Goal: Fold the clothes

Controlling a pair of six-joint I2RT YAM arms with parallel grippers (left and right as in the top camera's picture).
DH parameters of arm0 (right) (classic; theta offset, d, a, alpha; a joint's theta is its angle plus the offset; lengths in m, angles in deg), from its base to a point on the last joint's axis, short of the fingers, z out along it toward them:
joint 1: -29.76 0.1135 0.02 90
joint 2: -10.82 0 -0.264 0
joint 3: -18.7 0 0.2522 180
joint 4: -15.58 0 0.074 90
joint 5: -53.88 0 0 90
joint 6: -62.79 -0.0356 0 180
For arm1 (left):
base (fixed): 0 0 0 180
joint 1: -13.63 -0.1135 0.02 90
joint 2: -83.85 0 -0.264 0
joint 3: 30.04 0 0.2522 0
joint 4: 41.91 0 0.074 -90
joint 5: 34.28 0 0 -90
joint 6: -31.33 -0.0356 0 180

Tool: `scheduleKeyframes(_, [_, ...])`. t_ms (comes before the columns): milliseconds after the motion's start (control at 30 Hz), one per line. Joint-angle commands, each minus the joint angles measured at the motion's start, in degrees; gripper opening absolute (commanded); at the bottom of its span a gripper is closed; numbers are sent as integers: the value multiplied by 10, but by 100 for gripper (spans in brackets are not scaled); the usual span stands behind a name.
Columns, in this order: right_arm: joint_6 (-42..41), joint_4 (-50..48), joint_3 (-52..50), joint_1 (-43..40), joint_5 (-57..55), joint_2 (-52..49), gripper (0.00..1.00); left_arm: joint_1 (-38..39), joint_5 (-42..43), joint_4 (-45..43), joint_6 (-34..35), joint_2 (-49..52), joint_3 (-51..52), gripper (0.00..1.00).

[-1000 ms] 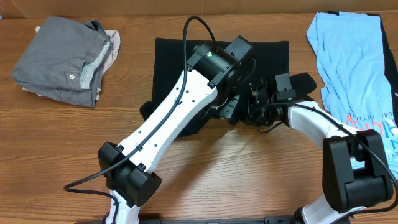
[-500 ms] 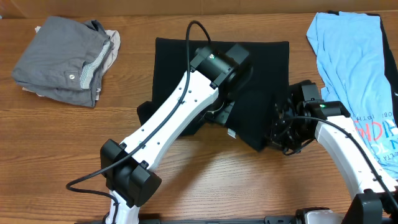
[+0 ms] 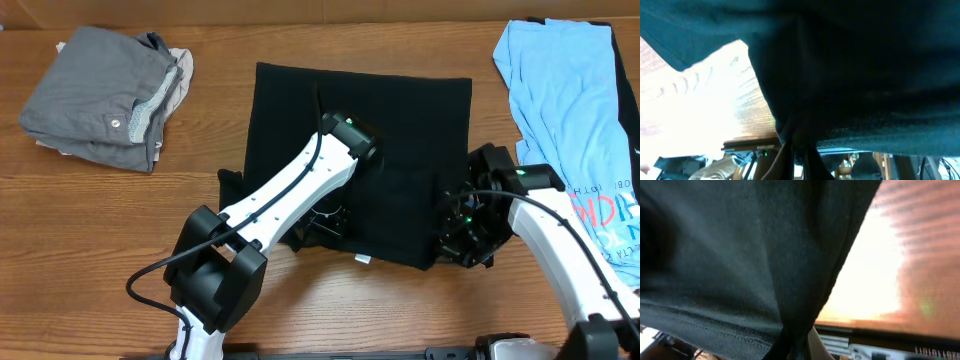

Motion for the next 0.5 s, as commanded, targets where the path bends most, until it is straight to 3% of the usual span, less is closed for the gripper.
scheduleKeyframes(0, [-37, 18, -2, 0, -43, 56, 4, 8, -2, 4, 15, -17, 10, 4])
scheduleKeyframes(233, [-83, 50, -2, 0, -39, 134, 4, 42, 27, 4, 7, -21, 12, 7])
scheduleKeyframes(367, [-83, 64, -2, 0, -36, 148, 20, 65, 27, 4, -17, -21, 15, 51])
scheduleKeyframes(467, [-83, 62, -2, 0, -25, 149, 25, 71, 26, 4, -18, -21, 14, 65])
